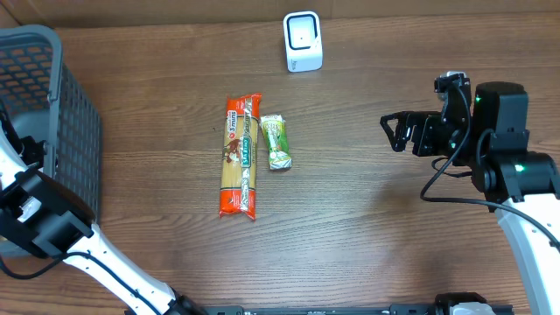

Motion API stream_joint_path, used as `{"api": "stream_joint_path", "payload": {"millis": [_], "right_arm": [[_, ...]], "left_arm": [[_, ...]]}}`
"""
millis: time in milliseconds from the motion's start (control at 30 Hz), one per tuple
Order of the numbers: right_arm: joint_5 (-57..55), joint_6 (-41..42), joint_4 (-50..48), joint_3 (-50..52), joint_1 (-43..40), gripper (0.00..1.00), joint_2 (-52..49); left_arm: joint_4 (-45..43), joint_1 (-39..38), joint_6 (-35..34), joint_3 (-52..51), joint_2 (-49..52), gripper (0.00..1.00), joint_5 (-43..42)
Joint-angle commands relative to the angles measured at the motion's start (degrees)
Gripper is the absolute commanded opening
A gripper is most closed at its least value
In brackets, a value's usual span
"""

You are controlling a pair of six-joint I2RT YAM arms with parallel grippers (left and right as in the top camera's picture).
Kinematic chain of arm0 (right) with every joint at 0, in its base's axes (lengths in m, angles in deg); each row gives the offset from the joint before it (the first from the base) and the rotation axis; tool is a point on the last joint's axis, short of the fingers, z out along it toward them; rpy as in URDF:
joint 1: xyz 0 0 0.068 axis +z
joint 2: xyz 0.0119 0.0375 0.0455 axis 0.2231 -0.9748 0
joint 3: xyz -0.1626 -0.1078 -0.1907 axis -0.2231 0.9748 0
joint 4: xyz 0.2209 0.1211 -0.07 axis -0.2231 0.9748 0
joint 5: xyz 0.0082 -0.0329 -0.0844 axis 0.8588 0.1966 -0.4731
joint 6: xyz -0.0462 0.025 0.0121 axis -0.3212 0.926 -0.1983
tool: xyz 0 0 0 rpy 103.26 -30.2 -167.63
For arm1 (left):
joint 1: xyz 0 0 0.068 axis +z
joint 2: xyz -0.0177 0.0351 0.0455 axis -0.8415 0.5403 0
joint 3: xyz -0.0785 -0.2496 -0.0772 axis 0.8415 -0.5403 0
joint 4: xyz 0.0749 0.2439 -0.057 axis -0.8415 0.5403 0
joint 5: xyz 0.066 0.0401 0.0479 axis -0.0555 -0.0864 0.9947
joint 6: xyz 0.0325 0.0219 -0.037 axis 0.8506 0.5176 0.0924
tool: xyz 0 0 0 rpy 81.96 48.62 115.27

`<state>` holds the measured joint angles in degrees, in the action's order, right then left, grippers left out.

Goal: Scan the item barcode
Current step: 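Grasp the light green wrapped packet in the basket with the left gripper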

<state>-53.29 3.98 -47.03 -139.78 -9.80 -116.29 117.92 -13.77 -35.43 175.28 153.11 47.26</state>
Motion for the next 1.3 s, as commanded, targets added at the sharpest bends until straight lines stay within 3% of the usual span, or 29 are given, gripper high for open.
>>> {"api": "stream_joint_path", "payload": {"millis": [0, 167, 400, 700, 867, 1033, 1100, 1167, 1200, 1267], "right_arm": [[-0.48, 0.00, 0.37, -1.22, 0.17, 1.00, -1.66], [-0.50, -0.02, 0.81, -1.22, 0.17, 1.00, -2.95], [-0.55, -0.22, 0.72, -1.22, 0.15, 1.00, -2.95], [-0.50, -0.20, 0.81, -1.22, 0.17, 1.00, -2.95], [-0.50, -0.20, 0.79, -1.22, 0.17, 1.00, -2.95], [-0.50, -0.20, 0.83, -1.22, 0.17, 1.00, -2.95], [-0.52, -0.20, 1.01, -1.22, 0.17, 1.00, -2.95], [-0.52, -0.20, 1.07, -1.22, 0.17, 1.00, -2.95], [-0.52, -0.20, 1.09, -1.22, 0.17, 1.00, -2.95], [-0.52, -0.20, 1.07, -1.22, 0.15, 1.00, -2.95]], "left_arm": [[-3.52, 1.09, 3.61, -0.24, 0.50, 1.00, 2.75], [-8.76, 1.14, 7.10, -0.24, 0.50, 1.00, 1.18], [-14.29, 1.14, 13.79, -0.24, 2.16, 1.00, -7.23], [-14.23, 1.49, 14.19, -0.26, 7.28, 1.00, -7.54], [-12.83, 1.51, 12.48, -0.26, 10.62, 0.88, -7.50], [-11.78, 1.46, 8.31, -0.26, 12.46, 0.68, -7.56], [-11.17, 1.44, 7.04, -0.26, 13.29, 0.47, -8.00], [-10.27, 1.44, 5.33, -0.26, 14.08, 0.12, -8.02], [-9.99, 1.44, 4.52, -0.26, 14.25, 0.04, -8.20], [-9.20, 1.44, 2.99, -0.26, 14.43, 0.04, -8.87]]}}
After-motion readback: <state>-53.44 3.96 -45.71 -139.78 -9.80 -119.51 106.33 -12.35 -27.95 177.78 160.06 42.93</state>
